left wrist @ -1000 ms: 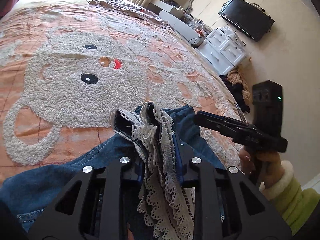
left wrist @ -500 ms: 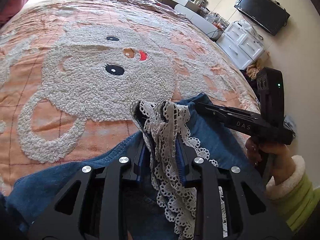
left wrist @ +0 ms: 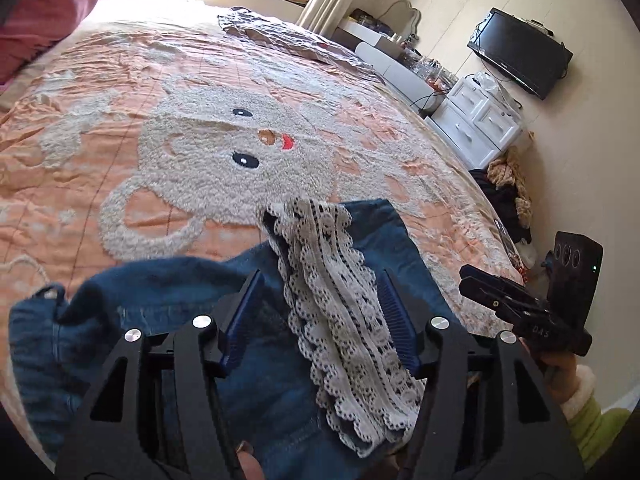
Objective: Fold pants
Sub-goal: 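Lower the folded lace edge onto the pants and open both grippers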
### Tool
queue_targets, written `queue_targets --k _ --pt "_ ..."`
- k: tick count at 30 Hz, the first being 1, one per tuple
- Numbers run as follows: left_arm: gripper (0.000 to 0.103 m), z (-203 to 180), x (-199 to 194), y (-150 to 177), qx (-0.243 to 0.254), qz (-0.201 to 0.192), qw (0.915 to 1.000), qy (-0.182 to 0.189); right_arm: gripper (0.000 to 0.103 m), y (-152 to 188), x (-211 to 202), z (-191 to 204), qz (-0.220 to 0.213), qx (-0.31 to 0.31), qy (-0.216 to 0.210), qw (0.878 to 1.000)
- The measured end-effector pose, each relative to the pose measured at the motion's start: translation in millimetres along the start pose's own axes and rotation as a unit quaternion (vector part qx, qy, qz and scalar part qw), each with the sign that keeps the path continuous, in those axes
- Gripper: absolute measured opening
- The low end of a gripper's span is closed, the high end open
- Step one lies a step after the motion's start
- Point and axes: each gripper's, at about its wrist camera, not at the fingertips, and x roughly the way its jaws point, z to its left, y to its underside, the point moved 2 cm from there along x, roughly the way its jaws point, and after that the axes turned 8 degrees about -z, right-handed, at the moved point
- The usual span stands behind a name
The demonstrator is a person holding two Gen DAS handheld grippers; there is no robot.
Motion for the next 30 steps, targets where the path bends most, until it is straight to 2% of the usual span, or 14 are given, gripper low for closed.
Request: queue_targets --k 4,8,13,15,17,20,23,24,27,29,30 --pt "0.051 -10 -14 25 -0.005 0.015 0.9998 -0.008 0.067 20 -22 11 -0.006 -0.024 0.003 1.000" --pt "0.051 -20 -24 44 -0.008 0.030 0.9995 -0.011 0.070 31 -39 15 -0.017 -0.018 -0.006 1.000" --pt "0.051 -39 -27 69 -0.005 0.054 0.9985 -0.001 0.070 39 -47 8 -0.011 -0.021 0.018 1.000" --pt "0.056 -44 -23 75 -0.001 0.065 0.9979 -0.004 0.070 43 -48 7 -0.010 -0.020 0.022 1.000" --pt "0.060 -44 -18 79 -0.001 0.074 0.9969 -0.025 0.070 46 -48 6 -0.002 -0.019 0.020 1.000" --pt "0.060 -37 -11 81 -0.026 0.081 0.9958 -0.035 0.070 49 -43 5 0.012 -0.014 0.035 0.999" --pt "0.060 -42 -2 83 -0.029 0.090 0.9950 -0.031 0.069 51 -37 3 0.021 0.006 0.024 0.999" --pt "0.058 -43 0 84 -0.029 0.092 0.9946 -0.037 0.066 51 -35 3 0.025 0.014 0.019 0.999" --pt "0.034 -52 8 86 -0.013 0.094 0.9941 -0.052 0.052 52 -26 4 0.041 0.033 -0.009 0.999" --pt "0.026 -55 11 87 -0.010 0.097 0.9938 -0.052 0.031 56 -17 6 0.062 0.041 -0.032 0.997" --pt "0.017 -57 10 87 -0.005 0.096 0.9940 -0.053 0.018 58 -13 8 0.066 0.044 -0.039 0.996"
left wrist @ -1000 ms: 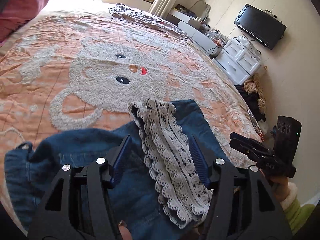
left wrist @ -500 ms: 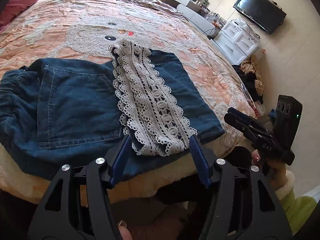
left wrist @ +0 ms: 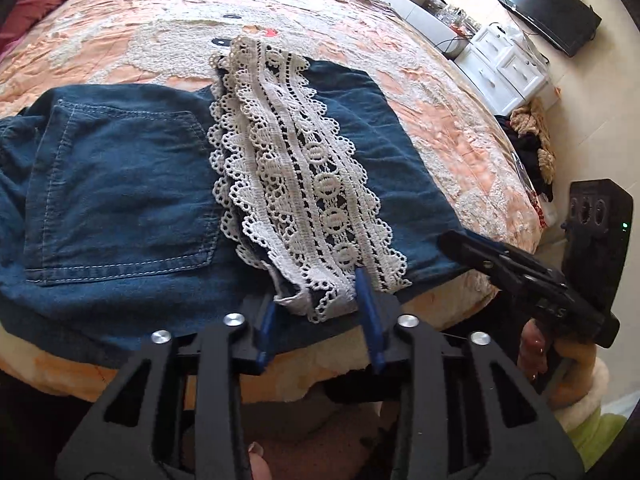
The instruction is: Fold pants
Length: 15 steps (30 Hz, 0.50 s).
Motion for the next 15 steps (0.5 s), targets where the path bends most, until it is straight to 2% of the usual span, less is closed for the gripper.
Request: queue_targets --k 3,6,10,13,15 --pt "0.010 3 -17 -2 -0.005 -0.015 0.9997 0.017 0.014 0 -6 11 -0.014 -0.030 0.004 0.999" --pt "0.010 11 -24 4 0.000 -0.015 0.9999 0.008 0.014 3 -13 21 -0.018 -0.065 0.016 0.998" --pt "0.011 18 -15 20 -0.018 0.007 0.9998 0.003 0.025 18 -1 26 -0.001 -0.103 0.058 0.993" --pt "0.012 14 -17 21 -0.010 0.006 0.9999 -0.002 0.027 20 -2 21 -0.003 -0.094 0.055 0.994" --pt "0.015 13 -18 18 -0.006 0.004 1.0000 -0.005 0.031 17 -7 19 -0.006 -0.086 0.051 0.995"
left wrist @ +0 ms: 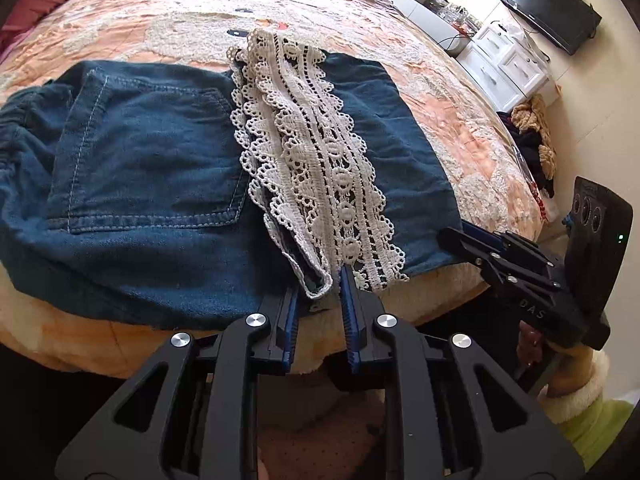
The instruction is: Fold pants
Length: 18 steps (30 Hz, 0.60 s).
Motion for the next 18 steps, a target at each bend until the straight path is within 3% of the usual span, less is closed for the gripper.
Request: queue_targets --k 8,14,18 --pt "0.018 -3 -11 -2 0.006 -0.020 0.9998 -0.003 0.032 -25 -25 4 -0.057 -0.014 -0.004 0.998" --pt "0.023 -9 -26 -7 0.036 -0.044 0.9976 -0.039 0.033 -35 3 23 -0.032 -0.049 -0.008 0.998" --pt "0.024 -10 -32 -11 0.039 -0.054 0.9971 -0.037 0.033 -32 19 29 -0.005 -0.055 -0.012 0.998"
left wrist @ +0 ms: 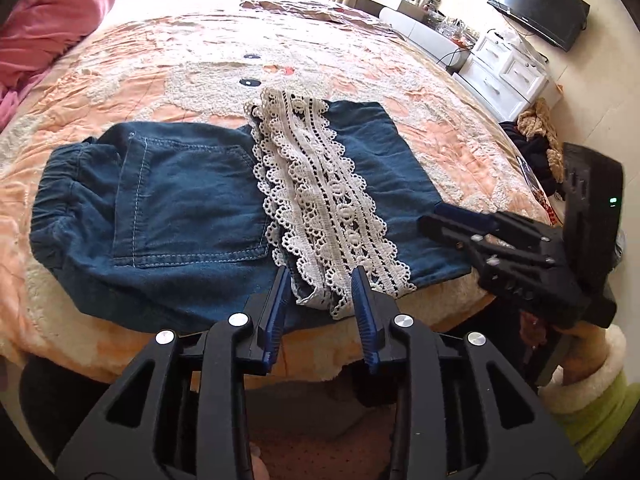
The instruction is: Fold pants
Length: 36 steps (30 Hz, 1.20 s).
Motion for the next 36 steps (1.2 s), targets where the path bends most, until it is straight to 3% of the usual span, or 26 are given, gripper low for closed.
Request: queue_targets --k 4,10,23,24,27,33,36 --pt "0.024 -4 3 -2 0.006 -0.001 1.0000 0.003 0.034 9 14 1 0.019 -0.005 0.008 1.000" --pt "0.024 -10 15 -1 0.020 0.008 0.9998 0.000 0.038 7 1 -6 0.000 0.021 -0.011 1.000" --pt "0.025 -3 41 9 0.024 0.027 0.9992 -0.017 0.051 4 -19 -21 -0.020 0.047 0.010 0.999" --pt "0.026 -2 40 9 0.022 0.027 0.9993 -0.016 0.052 4 -20 -21 -0.020 0.047 0.010 0.999" --pt "0.044 0 30 6 0.022 0.015 0.9994 -0.023 0.058 3 -24 -22 -0.024 0.051 0.012 0.998" --pt "0.047 6 5 -5 0.017 -0.012 0.9991 -0.037 0.068 -2 -35 -22 -0.038 0.056 0.021 0.997" --pt "0.057 9 -8 -9 0.016 -0.026 0.9985 -0.045 0.073 -6 -41 -19 -0.046 0.054 0.022 0.997"
